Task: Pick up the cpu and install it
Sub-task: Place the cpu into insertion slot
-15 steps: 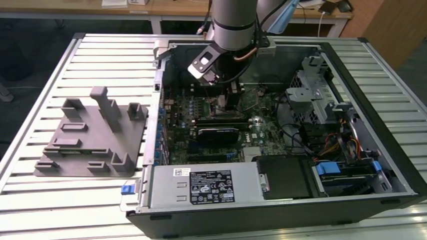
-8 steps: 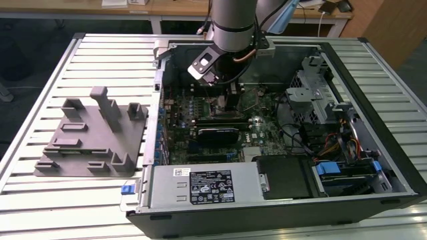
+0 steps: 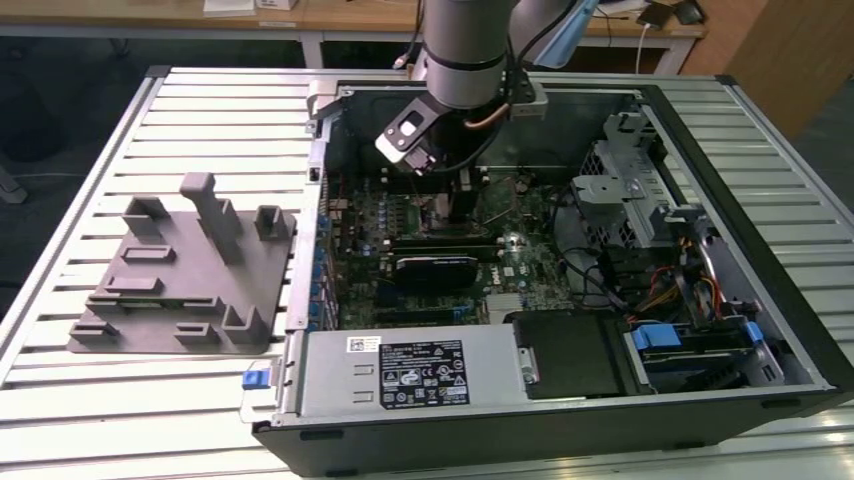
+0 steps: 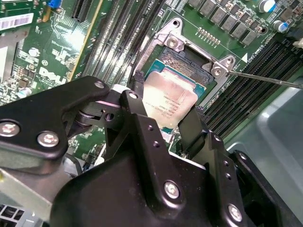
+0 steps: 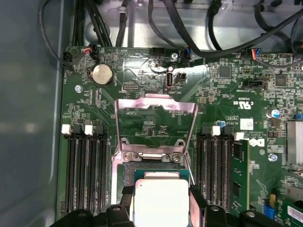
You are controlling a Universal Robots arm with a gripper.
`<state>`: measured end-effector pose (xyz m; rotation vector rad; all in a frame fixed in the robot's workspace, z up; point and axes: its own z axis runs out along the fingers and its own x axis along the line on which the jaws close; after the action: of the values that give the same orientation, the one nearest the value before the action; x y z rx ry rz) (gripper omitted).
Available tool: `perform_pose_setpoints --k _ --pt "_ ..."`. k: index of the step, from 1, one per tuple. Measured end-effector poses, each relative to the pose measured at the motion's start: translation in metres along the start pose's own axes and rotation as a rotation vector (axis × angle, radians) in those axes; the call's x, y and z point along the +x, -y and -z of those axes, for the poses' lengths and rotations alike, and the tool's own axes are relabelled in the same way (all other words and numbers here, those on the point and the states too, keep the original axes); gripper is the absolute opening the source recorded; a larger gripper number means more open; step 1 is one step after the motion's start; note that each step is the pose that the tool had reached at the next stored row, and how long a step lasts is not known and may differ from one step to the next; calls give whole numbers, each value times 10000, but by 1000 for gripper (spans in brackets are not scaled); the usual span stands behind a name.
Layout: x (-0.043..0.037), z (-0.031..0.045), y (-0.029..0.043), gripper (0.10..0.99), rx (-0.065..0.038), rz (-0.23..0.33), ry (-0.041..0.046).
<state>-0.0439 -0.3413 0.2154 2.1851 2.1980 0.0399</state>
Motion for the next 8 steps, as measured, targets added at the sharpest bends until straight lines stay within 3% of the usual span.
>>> perform_pose_setpoints --k 8 --pt "52 -65 2 541 0 -40 0"
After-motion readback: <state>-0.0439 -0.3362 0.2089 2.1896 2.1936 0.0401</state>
